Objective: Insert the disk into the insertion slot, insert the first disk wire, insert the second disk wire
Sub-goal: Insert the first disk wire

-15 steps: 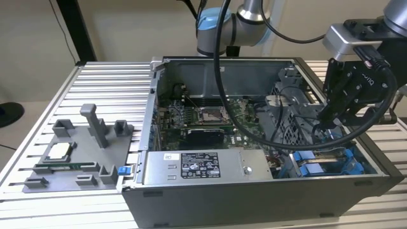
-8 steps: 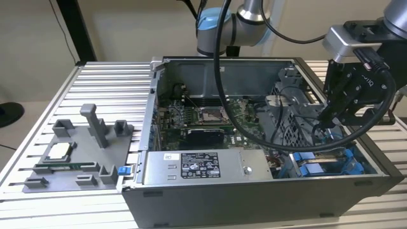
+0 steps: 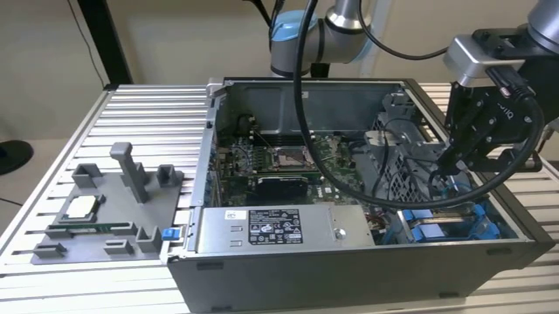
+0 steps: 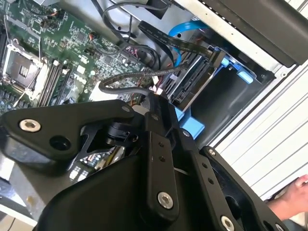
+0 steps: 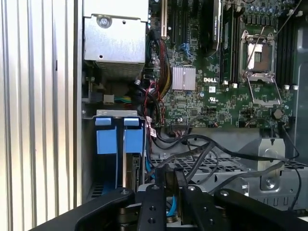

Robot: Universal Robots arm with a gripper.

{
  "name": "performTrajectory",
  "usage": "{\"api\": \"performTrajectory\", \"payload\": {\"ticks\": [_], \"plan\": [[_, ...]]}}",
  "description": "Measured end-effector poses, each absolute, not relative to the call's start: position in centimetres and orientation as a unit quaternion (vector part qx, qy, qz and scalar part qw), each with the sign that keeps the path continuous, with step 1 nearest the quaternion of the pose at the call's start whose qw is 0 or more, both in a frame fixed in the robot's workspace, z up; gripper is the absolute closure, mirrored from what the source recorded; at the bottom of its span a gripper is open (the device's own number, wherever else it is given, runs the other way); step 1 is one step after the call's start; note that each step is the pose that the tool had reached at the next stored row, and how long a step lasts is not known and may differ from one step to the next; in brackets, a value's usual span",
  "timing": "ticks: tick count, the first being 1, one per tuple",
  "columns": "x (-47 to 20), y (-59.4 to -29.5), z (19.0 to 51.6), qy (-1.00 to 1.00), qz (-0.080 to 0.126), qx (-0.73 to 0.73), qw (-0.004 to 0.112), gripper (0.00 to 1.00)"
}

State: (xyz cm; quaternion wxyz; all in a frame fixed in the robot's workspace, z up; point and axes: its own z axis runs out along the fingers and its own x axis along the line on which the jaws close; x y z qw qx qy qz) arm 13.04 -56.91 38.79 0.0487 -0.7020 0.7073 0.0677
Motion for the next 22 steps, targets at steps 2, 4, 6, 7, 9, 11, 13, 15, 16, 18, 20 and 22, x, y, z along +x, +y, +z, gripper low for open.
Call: {"api": "performTrajectory", "payload": {"ticks": [2,4,6,7,9,11,13,15,16,18,20,22], "plan": [[13.0,-56.9,38.7,0.707,0.067,-0.702,0.048,1.00],[13.0,-56.9,38.7,0.707,0.066,-0.702,0.047,1.00],[13.0,-57.0,38.7,0.707,0.066,-0.702,0.047,1.00],[13.0,-57.1,38.7,0.707,0.066,-0.702,0.047,1.00],[13.1,-57.2,38.6,0.707,0.066,-0.702,0.047,1.00],[13.1,-57.4,38.5,0.708,0.065,-0.702,0.046,1.00],[13.1,-57.5,38.4,0.708,0.064,-0.702,0.045,1.00],[13.2,-57.7,38.3,0.708,0.063,-0.702,0.044,1.00],[13.2,-57.8,38.2,0.708,0.062,-0.702,0.043,1.00],[13.2,-57.9,38.1,0.708,0.061,-0.702,0.042,1.00],[13.3,-58.0,38.0,0.708,0.060,-0.702,0.041,1.00],[13.3,-58.0,38.0,0.708,0.059,-0.703,0.040,1.00]]}}
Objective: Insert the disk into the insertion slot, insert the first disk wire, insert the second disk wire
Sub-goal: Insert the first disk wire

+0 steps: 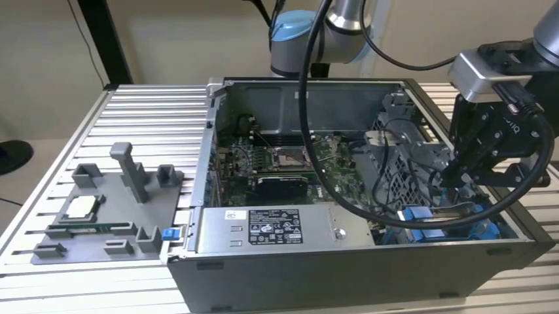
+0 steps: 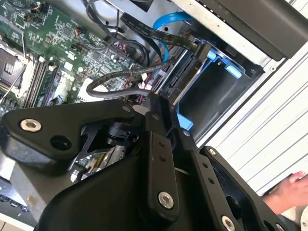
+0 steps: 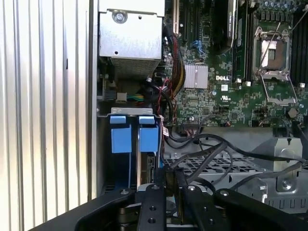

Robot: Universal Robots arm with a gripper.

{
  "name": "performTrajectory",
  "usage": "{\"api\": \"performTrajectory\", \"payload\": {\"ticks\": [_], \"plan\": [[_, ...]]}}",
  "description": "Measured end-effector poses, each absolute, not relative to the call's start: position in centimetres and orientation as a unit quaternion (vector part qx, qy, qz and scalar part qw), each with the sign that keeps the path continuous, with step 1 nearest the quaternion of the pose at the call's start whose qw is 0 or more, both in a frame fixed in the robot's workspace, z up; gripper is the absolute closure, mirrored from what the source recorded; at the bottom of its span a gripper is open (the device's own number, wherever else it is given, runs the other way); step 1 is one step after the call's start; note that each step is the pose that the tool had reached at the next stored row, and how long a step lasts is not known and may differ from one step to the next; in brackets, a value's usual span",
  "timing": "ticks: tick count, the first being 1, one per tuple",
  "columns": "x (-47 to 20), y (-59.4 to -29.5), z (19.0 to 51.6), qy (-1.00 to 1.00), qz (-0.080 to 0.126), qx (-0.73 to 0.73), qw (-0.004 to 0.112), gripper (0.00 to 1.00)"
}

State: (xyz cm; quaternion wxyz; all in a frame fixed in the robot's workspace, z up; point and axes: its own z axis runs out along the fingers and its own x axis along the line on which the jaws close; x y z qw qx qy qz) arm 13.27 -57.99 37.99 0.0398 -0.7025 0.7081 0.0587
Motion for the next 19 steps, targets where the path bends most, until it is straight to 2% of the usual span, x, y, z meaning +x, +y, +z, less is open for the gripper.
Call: {"api": "performTrajectory", "payload": {"ticks": [19], "plan": [[13.28,-57.98,37.96,0.708,0.057,-0.703,0.038,1.00]]}}
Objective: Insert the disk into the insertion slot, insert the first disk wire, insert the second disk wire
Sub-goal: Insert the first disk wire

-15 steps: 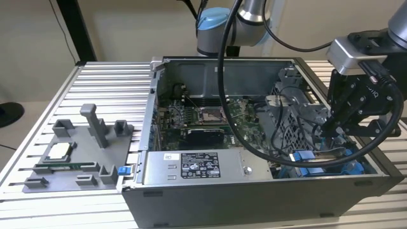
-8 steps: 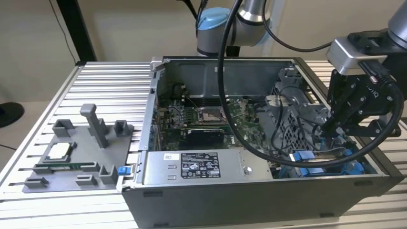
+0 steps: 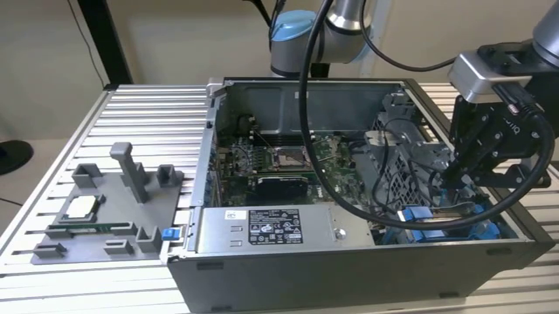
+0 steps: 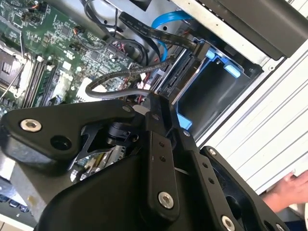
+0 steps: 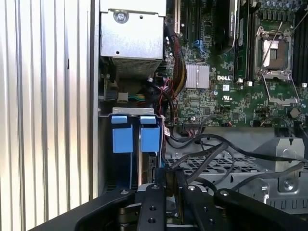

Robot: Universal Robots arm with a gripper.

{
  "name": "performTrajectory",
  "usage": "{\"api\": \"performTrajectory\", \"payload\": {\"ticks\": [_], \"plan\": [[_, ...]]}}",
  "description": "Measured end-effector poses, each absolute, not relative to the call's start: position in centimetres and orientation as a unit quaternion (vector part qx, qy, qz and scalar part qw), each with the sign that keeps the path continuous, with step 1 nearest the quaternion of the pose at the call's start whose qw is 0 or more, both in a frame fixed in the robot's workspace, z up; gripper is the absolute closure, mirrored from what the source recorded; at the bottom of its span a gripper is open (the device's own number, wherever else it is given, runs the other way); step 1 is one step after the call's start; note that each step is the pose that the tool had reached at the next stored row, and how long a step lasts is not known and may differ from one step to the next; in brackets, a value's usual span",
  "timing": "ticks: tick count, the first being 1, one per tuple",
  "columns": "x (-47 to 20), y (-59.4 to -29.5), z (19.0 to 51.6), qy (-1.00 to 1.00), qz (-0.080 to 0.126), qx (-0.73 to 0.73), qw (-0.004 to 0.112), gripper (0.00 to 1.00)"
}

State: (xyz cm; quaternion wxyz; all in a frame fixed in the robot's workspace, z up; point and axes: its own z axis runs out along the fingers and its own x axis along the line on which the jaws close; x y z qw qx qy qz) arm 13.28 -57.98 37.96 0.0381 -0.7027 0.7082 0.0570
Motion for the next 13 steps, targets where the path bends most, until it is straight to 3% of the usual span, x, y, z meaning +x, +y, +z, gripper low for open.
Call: {"api": "performTrajectory", "payload": {"ticks": [7,13], "plan": [[13.3,-58.0,37.6,0.709,0.051,-0.703,0.034,1.00],[13.3,-58.0,36.8,0.708,0.044,-0.703,0.038,1.00]]}}
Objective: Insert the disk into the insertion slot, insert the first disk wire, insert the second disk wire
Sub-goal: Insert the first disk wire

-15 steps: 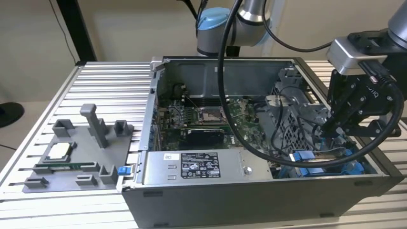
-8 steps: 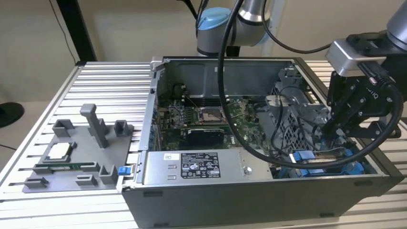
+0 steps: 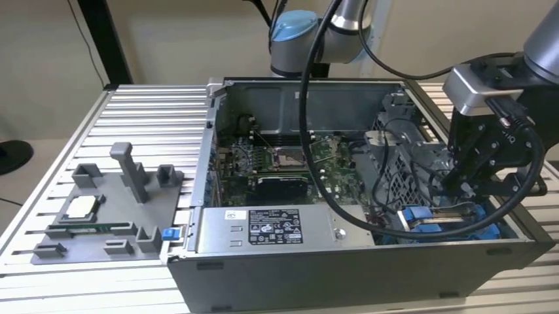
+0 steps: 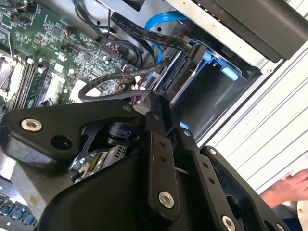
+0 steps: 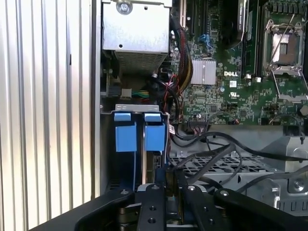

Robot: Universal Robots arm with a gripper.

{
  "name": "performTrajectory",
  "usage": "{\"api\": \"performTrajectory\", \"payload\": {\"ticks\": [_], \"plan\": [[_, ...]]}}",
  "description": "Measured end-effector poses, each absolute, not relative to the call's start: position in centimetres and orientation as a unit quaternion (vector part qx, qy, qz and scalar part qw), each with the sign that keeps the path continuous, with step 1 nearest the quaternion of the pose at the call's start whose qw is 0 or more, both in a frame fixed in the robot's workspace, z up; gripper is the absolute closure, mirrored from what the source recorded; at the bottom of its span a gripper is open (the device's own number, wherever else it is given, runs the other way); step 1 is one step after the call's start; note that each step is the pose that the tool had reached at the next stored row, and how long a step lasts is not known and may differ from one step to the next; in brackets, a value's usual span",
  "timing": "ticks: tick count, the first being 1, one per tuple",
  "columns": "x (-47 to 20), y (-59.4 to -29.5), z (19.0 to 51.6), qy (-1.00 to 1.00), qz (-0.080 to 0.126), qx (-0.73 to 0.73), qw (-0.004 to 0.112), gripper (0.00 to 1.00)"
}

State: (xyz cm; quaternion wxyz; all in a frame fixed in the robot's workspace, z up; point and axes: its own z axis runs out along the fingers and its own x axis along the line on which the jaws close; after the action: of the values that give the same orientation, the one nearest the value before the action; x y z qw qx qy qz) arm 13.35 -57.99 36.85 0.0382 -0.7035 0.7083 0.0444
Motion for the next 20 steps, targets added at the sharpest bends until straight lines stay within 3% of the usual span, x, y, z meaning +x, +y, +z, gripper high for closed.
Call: {"api": "performTrajectory", "payload": {"ticks": [20], "plan": [[15.2,-58.1,34.7,0.709,0.031,-0.703,0.045,1.00]]}}
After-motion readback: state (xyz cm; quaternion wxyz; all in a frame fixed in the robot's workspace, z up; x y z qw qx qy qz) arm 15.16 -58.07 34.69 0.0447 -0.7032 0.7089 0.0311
